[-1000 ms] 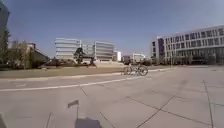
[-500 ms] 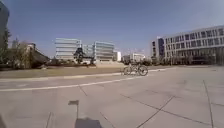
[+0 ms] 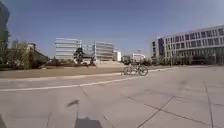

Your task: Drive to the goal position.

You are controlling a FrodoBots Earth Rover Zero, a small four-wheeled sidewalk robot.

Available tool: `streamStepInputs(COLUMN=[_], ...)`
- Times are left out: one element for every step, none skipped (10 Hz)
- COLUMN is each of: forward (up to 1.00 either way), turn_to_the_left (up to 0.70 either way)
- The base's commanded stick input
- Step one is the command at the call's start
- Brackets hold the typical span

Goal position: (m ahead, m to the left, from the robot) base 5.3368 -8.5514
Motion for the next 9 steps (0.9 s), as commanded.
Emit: streamStepInputs(forward=[0.06, 0.06, 0.06, 0.06, 0.06, 0.06, 0.06, 0.06, 0.06], turn_to_the_left=[0.00, 0.00, 0.00, 0.00, 0.00, 0.00, 0.00, 0.00, 0.00])
